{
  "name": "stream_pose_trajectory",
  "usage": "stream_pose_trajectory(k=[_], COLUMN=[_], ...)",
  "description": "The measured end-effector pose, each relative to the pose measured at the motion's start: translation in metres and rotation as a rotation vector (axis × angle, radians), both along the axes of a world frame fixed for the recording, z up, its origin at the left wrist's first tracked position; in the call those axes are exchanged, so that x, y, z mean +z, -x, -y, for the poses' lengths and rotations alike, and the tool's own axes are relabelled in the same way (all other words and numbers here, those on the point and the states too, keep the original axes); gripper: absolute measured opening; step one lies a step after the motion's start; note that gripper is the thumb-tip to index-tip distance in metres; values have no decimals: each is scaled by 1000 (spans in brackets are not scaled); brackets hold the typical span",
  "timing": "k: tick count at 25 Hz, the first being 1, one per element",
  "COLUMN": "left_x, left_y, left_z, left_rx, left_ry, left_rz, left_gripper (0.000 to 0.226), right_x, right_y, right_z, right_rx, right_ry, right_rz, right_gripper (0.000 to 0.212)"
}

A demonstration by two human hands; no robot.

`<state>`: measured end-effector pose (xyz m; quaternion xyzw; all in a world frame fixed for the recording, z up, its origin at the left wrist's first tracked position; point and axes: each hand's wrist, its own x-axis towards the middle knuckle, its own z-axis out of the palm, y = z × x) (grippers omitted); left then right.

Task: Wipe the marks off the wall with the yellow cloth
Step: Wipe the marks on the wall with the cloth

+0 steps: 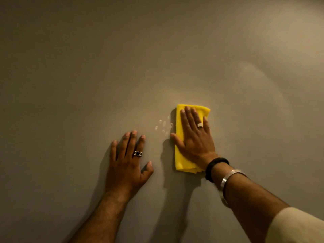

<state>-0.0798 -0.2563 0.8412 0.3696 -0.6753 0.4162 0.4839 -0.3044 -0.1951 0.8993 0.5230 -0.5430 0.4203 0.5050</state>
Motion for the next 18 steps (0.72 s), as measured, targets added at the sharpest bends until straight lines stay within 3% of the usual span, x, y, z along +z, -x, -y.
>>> stream_pose_trajectory(k=[3, 7, 8, 10, 11, 14, 15, 18], left_x=[-1, 1, 0, -1, 0, 0, 1, 0], left_y=[1, 0, 0, 0, 0, -1, 0, 0], left_z=[0, 0, -1, 0, 1, 2, 2, 3], left_rx=[-8, 2, -1, -12, -13, -11, -12, -5], left_ry=[3, 0, -2, -3, -2, 4, 7, 19], left_rz=[-8, -5, -5, -10, -13, -8, -6, -10], left_gripper=[81, 82, 82, 83, 83, 82, 82, 83], right_x=[26, 9, 12, 22, 22, 2, 3, 16], right_y=[14, 1, 7, 11, 6, -8, -4, 0], right_z=[-9, -3, -6, -10, -8, 1, 0, -4], right_rx=[59, 0, 1, 63, 62, 16, 2, 42], right_ry=[-1, -48, -56, -33, -23, -60, -75, -38], right_rz=[349, -124, -92, 243, 288, -172, -205, 148], right_gripper=[84, 84, 82, 83, 84, 80, 77, 70])
